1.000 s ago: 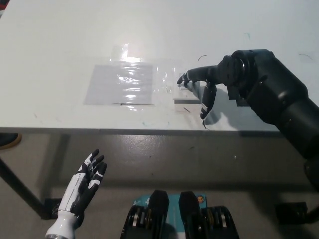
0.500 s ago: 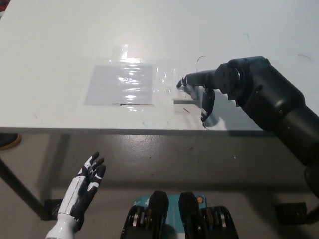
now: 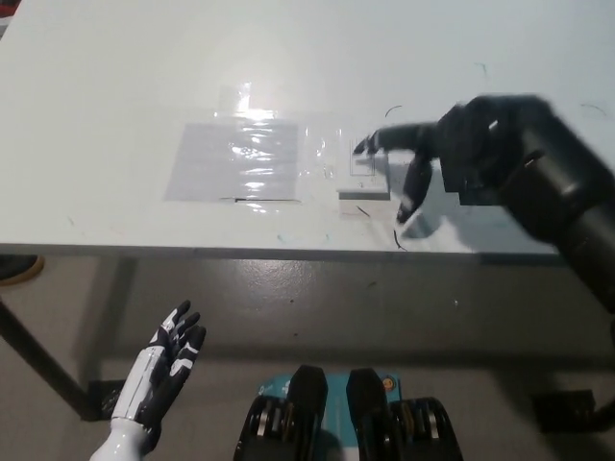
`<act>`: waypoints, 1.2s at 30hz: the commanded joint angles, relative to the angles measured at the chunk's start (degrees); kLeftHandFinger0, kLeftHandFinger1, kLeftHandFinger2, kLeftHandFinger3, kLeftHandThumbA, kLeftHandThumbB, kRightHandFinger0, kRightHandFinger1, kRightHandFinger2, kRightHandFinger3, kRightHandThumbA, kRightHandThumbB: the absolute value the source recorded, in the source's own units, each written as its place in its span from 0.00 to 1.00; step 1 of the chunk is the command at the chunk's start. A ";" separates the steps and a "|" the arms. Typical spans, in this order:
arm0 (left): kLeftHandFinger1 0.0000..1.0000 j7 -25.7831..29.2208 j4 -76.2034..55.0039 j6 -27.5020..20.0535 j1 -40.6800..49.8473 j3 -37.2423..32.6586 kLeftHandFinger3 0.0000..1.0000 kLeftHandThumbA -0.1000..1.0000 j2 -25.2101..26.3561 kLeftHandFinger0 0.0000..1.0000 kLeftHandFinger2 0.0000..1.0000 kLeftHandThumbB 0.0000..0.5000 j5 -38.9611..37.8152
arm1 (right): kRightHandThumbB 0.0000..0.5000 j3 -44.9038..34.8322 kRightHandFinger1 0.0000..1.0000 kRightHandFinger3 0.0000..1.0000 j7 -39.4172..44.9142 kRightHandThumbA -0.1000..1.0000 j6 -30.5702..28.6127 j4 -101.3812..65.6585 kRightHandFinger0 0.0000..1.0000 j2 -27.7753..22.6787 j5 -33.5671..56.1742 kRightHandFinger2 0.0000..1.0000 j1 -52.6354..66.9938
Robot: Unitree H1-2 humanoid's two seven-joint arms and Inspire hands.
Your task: A white switch is kept at the centre of the table close to the robot and the robot uses its right hand to press it to turn it on
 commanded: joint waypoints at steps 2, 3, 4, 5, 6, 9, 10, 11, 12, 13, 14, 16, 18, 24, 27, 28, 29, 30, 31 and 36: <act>1.00 -0.52 -1.55 -1.13 -2.17 0.15 1.00 0.80 0.25 1.00 1.00 0.08 -0.41 | 0.61 -11.63 1.00 1.00 1.34 1.00 5.06 -10.65 1.00 -6.11 7.49 1.00 -8.50; 1.00 -0.70 -1.26 -1.56 -2.35 0.27 1.00 0.80 0.35 1.00 1.00 0.08 -0.73 | 0.58 -14.23 1.00 1.00 2.67 1.00 5.90 -13.06 1.00 -7.27 9.88 1.00 -8.92; 1.00 -0.76 -1.35 -1.38 -2.53 0.41 1.00 0.79 0.37 1.00 1.00 0.06 -0.98 | 0.58 -16.08 1.00 1.00 3.40 1.00 6.38 -14.87 1.00 -7.94 11.30 1.00 -8.99; 1.00 -0.73 -1.54 -1.06 -2.77 0.47 1.00 0.79 0.39 1.00 1.00 0.03 -1.00 | 0.61 -18.08 1.00 1.00 4.08 1.00 7.44 -17.74 1.00 -9.23 12.91 1.00 -8.84; 1.00 -0.67 -1.59 -0.96 -3.18 0.52 1.00 0.79 0.48 1.00 1.00 0.02 -0.81 | 0.61 -19.77 1.00 1.00 4.83 1.00 8.72 -20.51 1.00 -10.40 13.84 1.00 -8.77; 1.00 -0.09 -1.58 -0.60 -4.12 0.50 1.00 0.81 0.39 1.00 1.00 0.04 0.11 | 0.60 -24.41 1.00 1.00 6.57 1.00 13.25 -29.66 1.00 -13.70 17.02 1.00 -7.37; 1.00 -0.03 -1.73 -0.28 -4.47 0.53 1.00 0.81 0.31 1.00 1.00 0.04 0.09 | 0.64 -27.08 1.00 1.00 6.77 1.00 14.05 -33.64 1.00 -14.96 18.36 1.00 -6.19; 1.00 -0.02 -1.65 -0.23 -5.14 0.65 1.00 0.81 0.32 1.00 1.00 0.04 -0.04 | 0.70 -28.84 1.00 1.00 7.14 1.00 14.06 -35.78 1.00 -15.82 19.54 1.00 -5.80; 1.00 -0.15 -1.47 -0.43 -5.71 0.77 1.00 0.81 0.39 1.00 1.00 0.03 -0.32 | 0.64 -31.99 1.00 1.00 8.00 1.00 14.06 -39.50 1.00 -17.50 22.92 1.00 -4.53; 1.00 -0.14 -1.45 -0.44 -5.94 0.83 1.00 0.81 0.38 1.00 1.00 0.03 -0.39 | 0.62 -33.80 1.00 1.00 8.43 1.00 14.06 -41.25 1.00 -18.29 25.09 1.00 -3.78; 1.00 -0.05 -1.38 -0.39 -6.40 1.00 1.00 0.81 0.44 1.00 1.00 0.02 -0.42 | 0.62 -35.35 1.00 1.00 8.74 1.00 14.06 -42.45 1.00 -18.73 26.90 1.00 -3.34; 1.00 -0.20 -1.63 -0.07 -6.99 1.18 1.00 0.82 0.55 1.00 1.00 0.00 -0.74 | 0.63 -38.73 1.00 1.00 9.22 1.00 14.06 -48.60 1.00 -22.00 31.47 1.00 0.08; 1.00 -0.36 -2.00 0.48 -7.68 1.48 1.00 0.83 0.84 1.00 1.00 0.01 -0.99 | 0.68 -42.91 1.00 1.00 7.56 1.00 14.06 -55.69 1.00 -24.59 35.24 1.00 4.94; 1.00 -1.21 -0.92 -0.08 -9.25 1.49 1.00 0.83 0.61 1.00 1.00 0.00 -2.23 | 0.70 -58.04 1.00 1.00 -5.19 1.00 14.06 -77.14 1.00 -28.27 54.51 1.00 31.03; 1.00 -1.25 -0.97 0.22 -9.28 1.51 1.00 0.83 0.26 1.00 1.00 0.00 -2.65 | 0.70 -63.55 1.00 1.00 -3.86 1.00 14.06 -83.52 1.00 -19.64 54.48 1.00 41.85; 1.00 -1.35 -1.19 0.30 -8.74 1.30 1.00 0.85 0.15 1.00 1.00 0.00 -2.62 | 0.72 -64.09 1.00 1.00 -3.84 1.00 14.06 -85.51 1.00 -16.03 54.81 1.00 46.03; 1.00 -1.39 -1.30 0.33 -8.50 1.22 1.00 0.85 0.10 1.00 1.00 0.00 -2.59 | 0.72 -64.23 1.00 1.00 -4.04 1.00 14.06 -86.18 1.00 -14.95 55.19 1.00 47.61; 1.00 -1.38 -1.37 0.36 -8.51 1.23 1.00 0.86 0.06 1.00 1.00 0.00 -2.64 | 0.72 -63.66 1.00 1.00 -4.58 1.00 14.06 -86.54 1.00 -12.91 56.07 1.00 50.35; 1.00 -1.56 -1.41 0.37 -7.42 0.97 1.00 0.88 -0.15 1.00 1.00 0.00 -2.73 | 0.66 -62.35 1.00 1.00 -4.74 1.00 11.30 -86.87 1.00 -9.49 53.55 1.00 55.15; 1.00 -1.74 -1.84 0.28 -4.37 0.37 1.00 0.89 -0.27 1.00 1.00 0.00 -2.37 | 0.56 -53.49 1.00 1.00 -5.31 1.00 1.48 -79.23 1.00 0.25 41.79 1.00 65.92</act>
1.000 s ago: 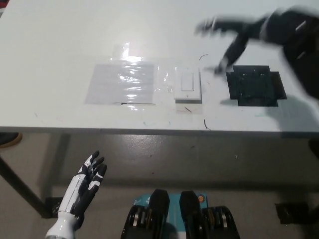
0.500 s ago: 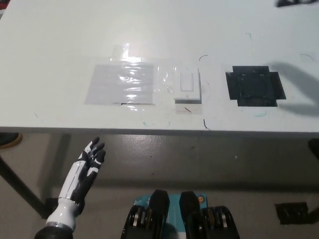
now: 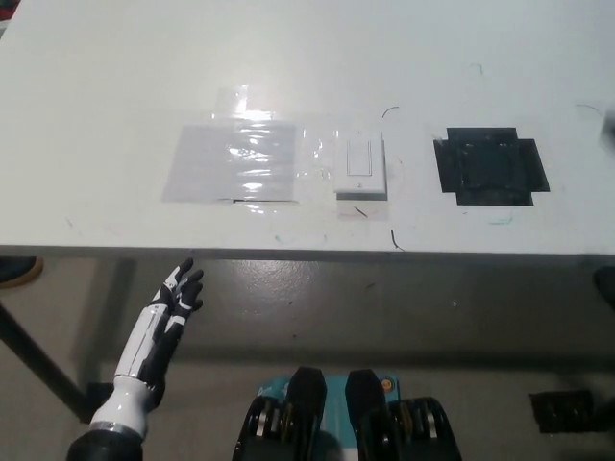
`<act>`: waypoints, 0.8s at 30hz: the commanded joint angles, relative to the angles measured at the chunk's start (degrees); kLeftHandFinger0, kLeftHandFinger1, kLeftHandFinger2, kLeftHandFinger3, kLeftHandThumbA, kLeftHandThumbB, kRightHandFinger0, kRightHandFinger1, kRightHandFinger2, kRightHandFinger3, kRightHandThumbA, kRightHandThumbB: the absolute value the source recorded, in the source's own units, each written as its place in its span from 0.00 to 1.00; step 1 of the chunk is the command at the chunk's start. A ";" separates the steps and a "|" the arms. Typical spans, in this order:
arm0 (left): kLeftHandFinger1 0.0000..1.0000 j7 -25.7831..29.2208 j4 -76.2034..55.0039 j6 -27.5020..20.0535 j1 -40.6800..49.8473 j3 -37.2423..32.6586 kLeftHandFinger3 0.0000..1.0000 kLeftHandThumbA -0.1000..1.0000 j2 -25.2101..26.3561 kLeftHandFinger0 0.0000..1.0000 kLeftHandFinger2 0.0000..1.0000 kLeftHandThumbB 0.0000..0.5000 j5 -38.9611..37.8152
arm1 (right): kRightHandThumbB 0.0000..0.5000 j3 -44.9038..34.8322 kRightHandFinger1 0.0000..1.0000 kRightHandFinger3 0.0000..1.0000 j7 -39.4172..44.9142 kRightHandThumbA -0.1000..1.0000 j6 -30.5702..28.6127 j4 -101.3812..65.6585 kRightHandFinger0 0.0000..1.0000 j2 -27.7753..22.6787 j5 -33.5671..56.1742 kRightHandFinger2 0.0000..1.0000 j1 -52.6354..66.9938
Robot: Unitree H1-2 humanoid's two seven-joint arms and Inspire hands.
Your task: A white switch is kept at the centre of the table close to the robot and the robot uses its right hand to press it to turn it on
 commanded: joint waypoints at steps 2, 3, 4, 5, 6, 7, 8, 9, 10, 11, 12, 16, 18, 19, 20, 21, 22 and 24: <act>1.00 -1.81 -2.61 -0.37 2.10 -0.56 1.00 0.90 -0.20 1.00 1.00 0.00 -2.01 | 0.38 0.99 1.00 1.00 -7.86 1.00 -12.91 1.19 1.00 13.63 7.66 1.00 14.32; 1.00 -1.89 -2.67 -0.52 2.55 -0.64 1.00 0.90 -0.17 1.00 1.00 0.00 -1.96 | 0.36 1.60 1.00 1.00 -8.00 1.00 -14.41 3.73 1.00 15.09 7.42 1.00 15.11; 1.00 -1.94 -2.74 -0.61 2.94 -0.77 1.00 0.89 -0.06 1.00 1.00 0.00 -1.75 | 0.34 2.07 1.00 1.00 -8.48 1.00 -15.48 5.61 1.00 16.37 6.71 1.00 15.75; 1.00 -2.05 -2.74 -0.66 3.47 -0.88 1.00 0.89 -0.03 1.00 1.00 0.00 -1.74 | 0.35 3.28 1.00 1.00 -9.50 1.00 -17.93 9.58 1.00 18.53 4.69 1.00 16.49; 1.00 -2.12 -2.65 -0.93 3.77 -0.98 1.00 0.89 0.13 1.00 1.00 0.01 -1.57 | 0.32 4.06 1.00 1.00 -10.42 1.00 -19.79 11.95 1.00 19.98 3.17 1.00 16.91; 1.00 -2.15 -2.75 -1.13 4.31 -1.16 1.00 0.88 0.23 1.00 1.00 0.01 -1.26 | 0.32 4.69 1.00 1.00 -11.25 1.00 -21.44 13.94 1.00 21.40 1.98 1.00 17.54; 1.00 -2.18 -2.85 -1.19 4.64 -1.29 1.00 0.88 0.21 1.00 1.00 0.00 -1.13 | 0.32 4.83 1.00 1.00 -11.48 1.00 -22.06 14.45 1.00 21.78 1.76 1.00 17.96; 1.00 -2.28 -3.02 -1.06 5.04 -1.31 1.00 0.87 0.25 1.00 1.00 0.03 -1.25 | 0.37 5.17 1.00 1.00 -12.72 1.00 -23.18 16.87 1.00 23.32 1.15 1.00 18.11; 1.00 -2.43 -3.16 -0.99 5.37 -1.32 1.00 0.87 0.29 1.00 1.00 0.03 -1.41 | 0.37 5.22 1.00 1.00 -13.28 1.00 -23.60 17.70 1.00 24.01 1.04 1.00 18.40; 1.00 -2.63 -3.38 -0.95 5.81 -1.37 1.00 0.88 0.46 1.00 1.00 0.04 -1.44 | 0.33 5.31 1.00 1.00 -13.81 1.00 -25.12 19.62 1.00 25.12 1.35 1.00 18.60; 1.00 -2.66 -3.38 -1.11 6.04 -1.36 1.00 0.88 0.59 1.00 1.00 0.01 -1.35 | 0.30 5.28 1.00 1.00 -14.72 1.00 -26.69 22.02 1.00 26.34 1.37 1.00 18.44; 1.00 -2.91 -4.02 -1.34 7.64 -1.92 1.00 0.88 0.53 1.00 1.00 0.00 -0.93 | 0.31 4.92 1.00 1.00 -17.82 1.00 -28.52 25.94 1.00 28.28 0.12 1.00 19.90; 1.00 -2.80 -4.24 -1.32 8.09 -1.96 1.00 0.85 0.36 1.00 1.00 0.00 -0.91 | 0.29 4.66 1.00 1.00 -18.57 1.00 -30.46 29.15 1.00 28.59 0.31 1.00 19.80; 1.00 -2.79 -4.30 -1.39 8.23 -2.04 1.00 0.85 0.40 1.00 1.00 0.00 -0.74 | 0.25 4.74 1.00 1.00 -18.69 1.00 -31.14 30.01 1.00 28.38 0.27 1.00 19.90; 1.00 -2.78 -4.33 -1.14 8.22 -2.12 1.00 0.85 0.45 1.00 1.00 0.00 -0.54 | 0.24 4.70 1.00 1.00 -19.12 1.00 -31.74 31.23 1.00 28.25 0.01 1.00 19.78; 1.00 -2.81 -4.40 -0.92 8.26 -2.25 1.00 0.86 0.53 1.00 1.00 0.03 -0.32 | 0.23 4.71 1.00 1.00 -19.56 1.00 -32.31 32.19 1.00 28.05 -0.13 1.00 19.72; 1.00 -2.72 -4.53 -0.61 8.33 -2.44 1.00 0.86 0.63 1.00 1.00 0.05 0.12 | 0.23 4.71 1.00 1.00 -19.89 1.00 -32.90 32.86 1.00 27.74 -0.37 1.00 19.78; 1.00 -2.67 -4.41 -0.72 8.35 -2.46 1.00 0.88 0.69 1.00 1.00 0.03 0.13 | 0.26 5.01 1.00 1.00 -20.28 1.00 -33.37 33.59 1.00 27.23 -0.54 1.00 19.49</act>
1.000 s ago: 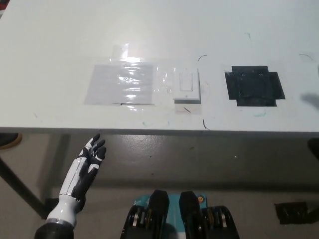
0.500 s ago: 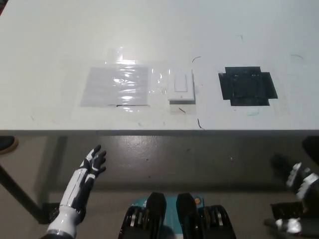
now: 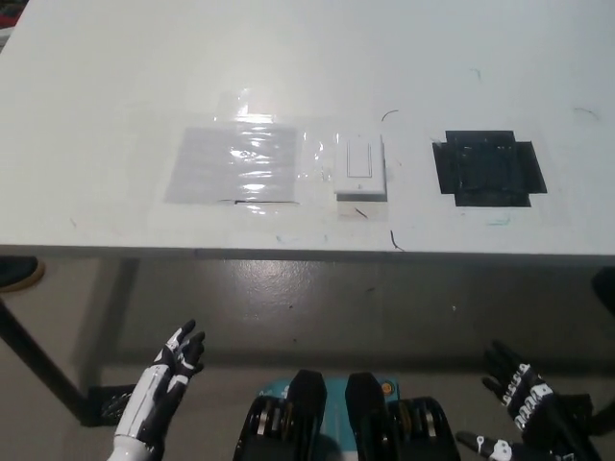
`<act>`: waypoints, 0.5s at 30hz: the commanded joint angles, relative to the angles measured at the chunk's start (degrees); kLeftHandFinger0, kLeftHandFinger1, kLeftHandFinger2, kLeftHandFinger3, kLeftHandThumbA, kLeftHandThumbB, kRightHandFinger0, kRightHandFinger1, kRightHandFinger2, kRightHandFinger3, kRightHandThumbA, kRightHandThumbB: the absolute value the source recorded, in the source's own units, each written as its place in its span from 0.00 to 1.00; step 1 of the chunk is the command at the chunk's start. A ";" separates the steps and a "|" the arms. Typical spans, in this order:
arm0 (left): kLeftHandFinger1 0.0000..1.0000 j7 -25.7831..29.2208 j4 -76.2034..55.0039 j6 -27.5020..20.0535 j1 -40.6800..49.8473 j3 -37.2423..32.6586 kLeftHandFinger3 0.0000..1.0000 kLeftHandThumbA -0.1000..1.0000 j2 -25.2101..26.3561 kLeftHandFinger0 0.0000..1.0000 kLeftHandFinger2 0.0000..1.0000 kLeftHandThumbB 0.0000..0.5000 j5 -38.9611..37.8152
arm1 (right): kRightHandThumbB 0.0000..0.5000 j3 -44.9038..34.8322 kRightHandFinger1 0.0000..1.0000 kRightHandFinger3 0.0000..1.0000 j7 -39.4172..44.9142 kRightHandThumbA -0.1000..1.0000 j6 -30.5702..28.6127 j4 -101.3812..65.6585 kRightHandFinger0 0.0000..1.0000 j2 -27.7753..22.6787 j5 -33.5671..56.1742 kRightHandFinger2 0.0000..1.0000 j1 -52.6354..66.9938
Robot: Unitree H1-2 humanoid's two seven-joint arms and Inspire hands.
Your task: A white switch is kept at the centre of the table close to the robot and the robot uses its right hand to press it to turn it on
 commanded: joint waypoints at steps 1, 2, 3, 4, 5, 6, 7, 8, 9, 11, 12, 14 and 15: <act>1.00 -1.19 -3.44 -1.28 0.31 -1.05 1.00 0.88 0.61 1.00 1.00 0.03 0.54 | 0.31 0.72 1.00 1.00 -6.19 1.00 -11.63 2.95 1.00 -0.99 -0.72 1.00 -0.20; 1.00 -1.11 -3.44 -1.47 0.67 -1.07 1.00 0.88 0.54 1.00 1.00 0.01 0.53 | 0.34 1.01 1.00 1.00 -6.37 1.00 -11.73 3.01 1.00 -1.16 -0.70 1.00 -0.01; 1.00 -1.15 -3.19 -2.02 1.09 -0.96 1.00 0.85 0.41 1.00 1.00 0.01 0.13 | 0.36 1.41 1.00 1.00 -6.74 1.00 -11.07 2.51 1.00 -1.22 -1.12 1.00 0.48; 1.00 -1.08 -3.19 -2.25 1.69 -0.93 1.00 0.83 0.28 1.00 1.00 0.00 -0.02 | 0.37 1.76 1.00 1.00 -6.88 1.00 -11.21 2.53 1.00 -1.38 -1.20 1.00 0.94; 1.00 -1.02 -3.07 -2.43 2.03 -0.80 1.00 0.83 0.06 1.00 1.00 0.00 -0.41 | 0.36 2.46 1.00 1.00 -7.11 1.00 -11.87 2.68 1.00 -1.81 -1.66 1.00 1.21; 1.00 -1.05 -3.06 -2.44 2.05 -0.77 1.00 0.83 0.03 1.00 1.00 0.00 -0.51 | 0.36 2.86 1.00 1.00 -7.39 1.00 -12.21 2.76 1.00 -2.06 -1.74 1.00 1.25; 1.00 -1.08 -3.12 -2.26 2.06 -0.73 1.00 0.82 -0.02 1.00 1.00 0.00 -0.59 | 0.34 3.18 1.00 1.00 -7.42 1.00 -12.15 2.76 1.00 -2.21 -1.48 1.00 1.28; 1.00 -1.01 -3.18 -2.14 2.07 -0.87 1.00 0.83 0.12 1.00 1.00 0.00 -0.08 | 0.36 3.89 1.00 1.00 -7.66 1.00 -12.03 2.69 1.00 -2.65 -1.61 1.00 1.39; 1.00 -0.92 -3.22 -2.24 2.18 -0.92 1.00 0.83 0.20 1.00 1.00 0.00 0.22 | 0.35 4.21 1.00 1.00 -7.79 1.00 -11.94 2.59 1.00 -2.85 -1.58 1.00 1.49; 1.00 -1.09 -3.42 -2.31 2.39 -1.01 1.00 0.84 0.41 1.00 1.00 0.00 0.22 | 0.38 5.16 1.00 1.00 -8.57 1.00 -11.70 2.27 1.00 -3.38 -1.84 1.00 1.73; 1.00 -1.11 -3.65 -1.91 1.98 -0.86 1.00 0.84 0.62 1.00 1.00 0.01 0.14 | 0.37 5.62 1.00 1.00 -9.04 1.00 -11.72 2.33 1.00 -3.51 -1.83 1.00 1.26; 1.00 -1.07 -3.77 -1.67 1.99 -0.87 1.00 0.84 0.63 1.00 1.00 0.02 0.18 | 0.35 6.07 1.00 1.00 -9.39 1.00 -11.94 2.38 1.00 -3.76 -1.68 1.00 1.31; 1.00 -0.97 -3.90 -1.54 1.78 -0.82 1.00 0.83 0.63 1.00 1.00 0.00 0.28 | 0.36 6.48 1.00 1.00 -9.85 1.00 -11.95 2.38 1.00 -3.97 -1.72 1.00 1.15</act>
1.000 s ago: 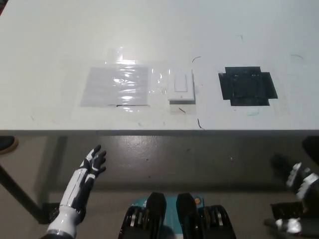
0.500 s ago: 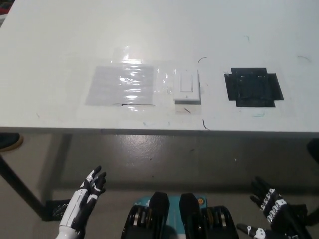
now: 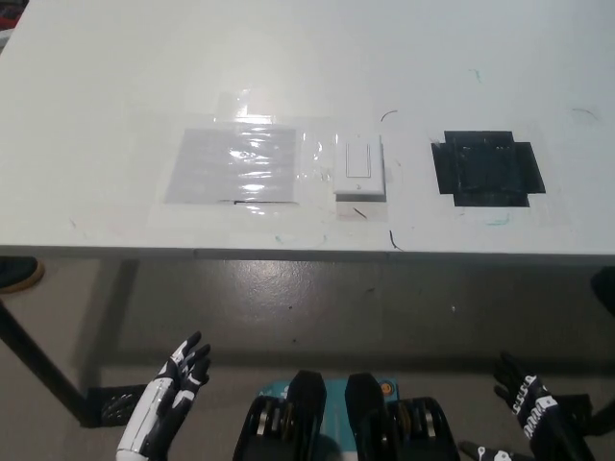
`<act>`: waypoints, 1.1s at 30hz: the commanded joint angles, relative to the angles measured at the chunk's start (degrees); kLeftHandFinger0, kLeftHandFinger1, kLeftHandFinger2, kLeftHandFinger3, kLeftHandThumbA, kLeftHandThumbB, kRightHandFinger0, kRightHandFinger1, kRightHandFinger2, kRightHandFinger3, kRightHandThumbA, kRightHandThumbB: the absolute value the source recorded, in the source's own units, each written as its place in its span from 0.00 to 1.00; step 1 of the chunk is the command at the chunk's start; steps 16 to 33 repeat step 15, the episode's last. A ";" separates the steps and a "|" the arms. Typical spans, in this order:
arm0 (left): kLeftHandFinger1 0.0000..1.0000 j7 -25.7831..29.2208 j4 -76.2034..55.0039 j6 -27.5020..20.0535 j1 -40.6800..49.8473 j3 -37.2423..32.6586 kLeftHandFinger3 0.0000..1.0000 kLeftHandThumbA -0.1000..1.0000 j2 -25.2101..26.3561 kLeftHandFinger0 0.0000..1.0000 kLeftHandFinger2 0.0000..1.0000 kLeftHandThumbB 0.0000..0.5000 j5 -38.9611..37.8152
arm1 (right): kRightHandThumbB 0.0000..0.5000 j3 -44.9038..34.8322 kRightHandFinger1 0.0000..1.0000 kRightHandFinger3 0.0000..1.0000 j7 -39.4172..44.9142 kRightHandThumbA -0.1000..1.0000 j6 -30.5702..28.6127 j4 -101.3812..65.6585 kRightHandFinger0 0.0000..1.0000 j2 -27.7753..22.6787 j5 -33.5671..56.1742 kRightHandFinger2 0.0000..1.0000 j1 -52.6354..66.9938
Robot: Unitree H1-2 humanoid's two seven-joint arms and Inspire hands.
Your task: A white switch is kept at the centre of the table close to the robot and the robot uses its right hand to press it to turn it on
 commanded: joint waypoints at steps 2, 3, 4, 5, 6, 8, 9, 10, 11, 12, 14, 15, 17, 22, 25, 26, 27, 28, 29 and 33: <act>1.00 -0.38 -1.97 -1.32 -0.98 0.16 1.00 0.81 0.37 1.00 1.00 0.00 -0.12 | 0.35 1.84 1.00 1.00 -3.56 1.00 -3.80 -0.52 1.00 -1.24 -0.17 1.00 -0.71; 1.00 -0.50 -1.75 -1.40 -1.49 0.19 1.00 0.81 0.43 1.00 1.00 0.00 -0.26 | 0.36 1.98 1.00 1.00 -3.87 1.00 -3.48 -0.48 1.00 -1.37 -0.09 1.00 -1.07; 1.00 -0.49 -1.63 -1.44 -1.83 0.16 1.00 0.81 0.48 1.00 1.00 0.00 -0.11 | 0.37 2.17 1.00 1.00 -4.33 1.00 -3.43 -0.36 1.00 -1.52 -0.18 1.00 -1.28; 1.00 -0.53 -1.73 -1.26 -1.96 0.11 1.00 0.81 0.56 1.00 1.00 0.00 -0.03 | 0.37 2.40 1.00 1.00 -4.60 1.00 -3.50 -0.38 1.00 -1.70 -0.16 1.00 -1.32; 1.00 -0.61 -1.84 -1.01 -2.17 0.00 1.00 0.81 0.64 1.00 1.00 0.00 0.09 | 0.36 2.58 1.00 1.00 -4.70 1.00 -3.70 -0.36 1.00 -1.95 -0.12 1.00 -1.44; 1.00 -0.57 -1.79 -0.93 -2.33 0.03 1.00 0.81 0.51 1.00 1.00 0.01 -0.05 | 0.34 3.07 1.00 1.00 -4.99 1.00 -4.13 -0.13 1.00 -2.35 0.08 1.00 -1.45; 1.00 -0.61 -1.83 -0.87 -2.32 0.08 1.00 0.81 0.44 1.00 1.00 0.01 -0.27 | 0.34 3.22 1.00 1.00 -5.27 1.00 -4.10 -0.07 1.00 -2.41 0.10 1.00 -1.44; 1.00 -0.56 -1.87 -0.88 -2.32 0.08 1.00 0.81 0.42 1.00 1.00 0.01 -0.22 | 0.31 3.41 1.00 1.00 -5.27 1.00 -4.30 0.01 1.00 -2.49 0.21 1.00 -1.45; 1.00 -0.46 -1.86 -0.80 -2.33 0.12 1.00 0.81 0.34 1.00 1.00 0.00 -0.23 | 0.30 3.67 1.00 1.00 -5.42 1.00 -4.20 -0.17 1.00 -2.66 -0.02 1.00 -1.37; 1.00 -0.39 -1.75 -0.78 -2.38 0.18 1.00 0.81 0.28 1.00 1.00 0.00 -0.26 | 0.30 3.92 1.00 1.00 -5.70 1.00 -4.10 -0.32 1.00 -2.85 -0.38 1.00 -1.30; 1.00 -0.38 -1.36 -1.24 -2.47 0.20 1.00 0.80 0.28 1.00 1.00 0.00 -0.26 | 0.28 4.31 1.00 1.00 -6.19 1.00 -4.01 -0.36 1.00 -3.12 -0.41 1.00 -1.30; 1.00 -0.38 -1.36 -1.24 -2.47 0.20 1.00 0.80 0.28 1.00 1.00 0.00 -0.26 | 0.28 4.31 1.00 1.00 -6.19 1.00 -4.01 -0.36 1.00 -3.12 -0.41 1.00 -1.30; 1.00 -0.38 -1.36 -1.24 -2.47 0.20 1.00 0.80 0.28 1.00 1.00 0.00 -0.26 | 0.28 4.31 1.00 1.00 -6.19 1.00 -4.01 -0.36 1.00 -3.12 -0.41 1.00 -1.30; 1.00 -0.38 -1.36 -1.24 -2.47 0.20 1.00 0.80 0.28 1.00 1.00 0.00 -0.26 | 0.28 4.31 1.00 1.00 -6.19 1.00 -4.01 -0.36 1.00 -3.12 -0.41 1.00 -1.30; 1.00 -0.38 -1.36 -1.24 -2.47 0.20 1.00 0.80 0.28 1.00 1.00 0.00 -0.26 | 0.28 4.31 1.00 1.00 -6.19 1.00 -4.01 -0.36 1.00 -3.12 -0.41 1.00 -1.30; 1.00 -0.38 -1.36 -1.24 -2.47 0.20 1.00 0.80 0.28 1.00 1.00 0.00 -0.26 | 0.28 4.31 1.00 1.00 -6.19 1.00 -4.01 -0.36 1.00 -3.12 -0.41 1.00 -1.30; 1.00 -0.38 -1.36 -1.24 -2.47 0.20 1.00 0.80 0.28 1.00 1.00 0.00 -0.26 | 0.28 4.31 1.00 1.00 -6.19 1.00 -4.01 -0.36 1.00 -3.12 -0.41 1.00 -1.30; 1.00 -0.38 -1.36 -1.24 -2.47 0.20 1.00 0.80 0.28 1.00 1.00 0.00 -0.26 | 0.28 4.31 1.00 1.00 -6.19 1.00 -4.01 -0.36 1.00 -3.12 -0.41 1.00 -1.30; 1.00 -0.38 -1.36 -1.24 -2.47 0.20 1.00 0.80 0.28 1.00 1.00 0.00 -0.26 | 0.28 4.31 1.00 1.00 -6.19 1.00 -4.01 -0.36 1.00 -3.12 -0.41 1.00 -1.30; 1.00 -0.38 -1.36 -1.24 -2.47 0.20 1.00 0.80 0.28 1.00 1.00 0.00 -0.26 | 0.28 4.31 1.00 1.00 -6.19 1.00 -4.01 -0.36 1.00 -3.12 -0.41 1.00 -1.30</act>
